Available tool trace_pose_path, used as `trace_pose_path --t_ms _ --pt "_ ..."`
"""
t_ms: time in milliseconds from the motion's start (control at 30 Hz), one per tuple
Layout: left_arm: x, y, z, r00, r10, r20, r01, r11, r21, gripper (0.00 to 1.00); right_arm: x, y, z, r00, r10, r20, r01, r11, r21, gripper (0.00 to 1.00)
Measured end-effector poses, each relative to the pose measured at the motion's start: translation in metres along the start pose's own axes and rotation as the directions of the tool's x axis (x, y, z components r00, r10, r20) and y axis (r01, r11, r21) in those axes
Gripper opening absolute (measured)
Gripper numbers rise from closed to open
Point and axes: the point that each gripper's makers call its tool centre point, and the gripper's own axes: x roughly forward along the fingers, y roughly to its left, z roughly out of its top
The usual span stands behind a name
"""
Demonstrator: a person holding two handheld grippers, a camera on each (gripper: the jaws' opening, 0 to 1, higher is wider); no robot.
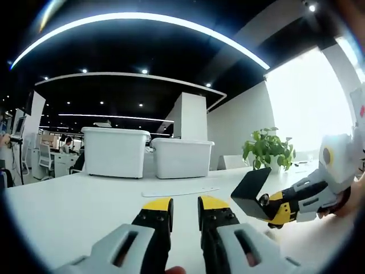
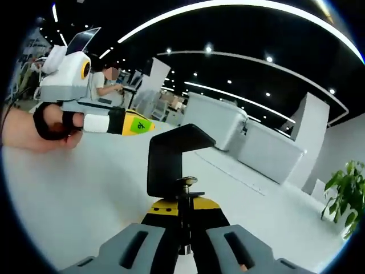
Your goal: Clamp the fixed fixture on the desktop, loosen the retaining clip, secure it to the edge of the desk, and tighten the retaining clip.
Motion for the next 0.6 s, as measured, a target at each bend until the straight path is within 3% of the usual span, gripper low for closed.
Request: trace_pose_path --t_ms 300,500,600 --pt "0.0 0.0006 0.0 1.0 0.001 0.001 -0.001 1.0 0.001 0.17 -0.003 -0.0028 0.0055 0.999 0.008 0.035 -0.009 0.999 0.045 0.03" --pt "0.0001 0.0003 -0.0003 1.0 0.0 0.0 0.0 1.0 0.003 0.17 -0.0062 0.0038 -0.0038 0.997 0.07 0.015 -0.072 0.977 0.2 0.03" --pt "0.0002 -0.0002 -0.0004 1.0 -0.001 0.0 0.001 1.0 0.005 0.17 -0.0083 -0.0023 0.0012 0.997 0.066 0.052 -0.077 0.958 0.278 0.03"
